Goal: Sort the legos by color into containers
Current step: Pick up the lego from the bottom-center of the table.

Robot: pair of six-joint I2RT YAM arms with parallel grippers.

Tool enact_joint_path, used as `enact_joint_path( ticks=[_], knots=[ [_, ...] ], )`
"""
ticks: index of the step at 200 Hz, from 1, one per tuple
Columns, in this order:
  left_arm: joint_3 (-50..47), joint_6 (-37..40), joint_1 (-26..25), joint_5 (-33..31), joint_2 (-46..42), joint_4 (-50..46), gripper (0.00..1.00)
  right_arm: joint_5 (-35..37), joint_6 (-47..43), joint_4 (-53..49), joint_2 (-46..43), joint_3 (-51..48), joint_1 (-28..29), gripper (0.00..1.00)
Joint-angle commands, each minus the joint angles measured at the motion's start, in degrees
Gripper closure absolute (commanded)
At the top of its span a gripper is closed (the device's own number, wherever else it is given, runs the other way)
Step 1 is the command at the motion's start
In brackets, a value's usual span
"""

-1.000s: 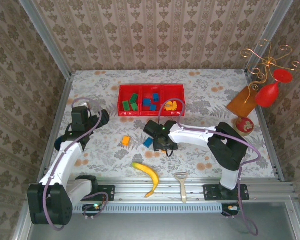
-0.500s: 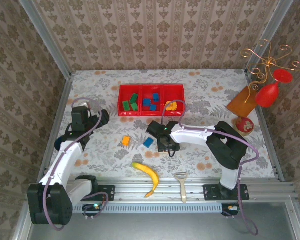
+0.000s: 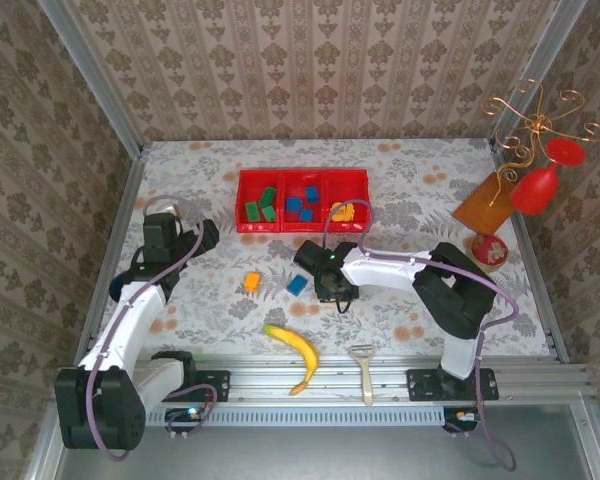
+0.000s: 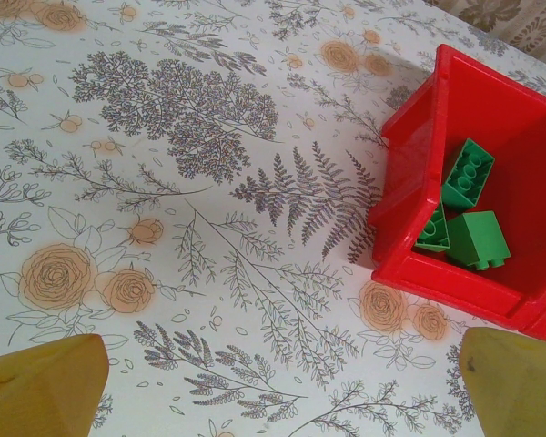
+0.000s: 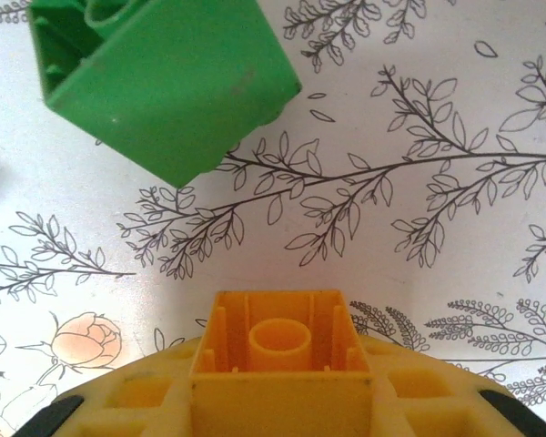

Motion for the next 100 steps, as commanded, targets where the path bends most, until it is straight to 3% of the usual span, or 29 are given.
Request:
enact_joint_path(
  ticks=[1,56,100],
  knots=[
    [-0.3,-1.2,0.64,0.85,0.35,0.91,0.0,2.16,-0.09,-1.92,-0.53,-1.39,-0.92,0.71],
    [-0.13,-1.05,0.73,0.89,0.35,0.72,0.0,3.39,-1.22,-2.43,-2.54,-1.42,-2.14,0.82],
    [-0.03,-0.97,0.73,0.88,0.01,0.37,0.0,5.35,-3.4,-3.2,-5.48,-1.22,-4.23,0.84]
  ],
)
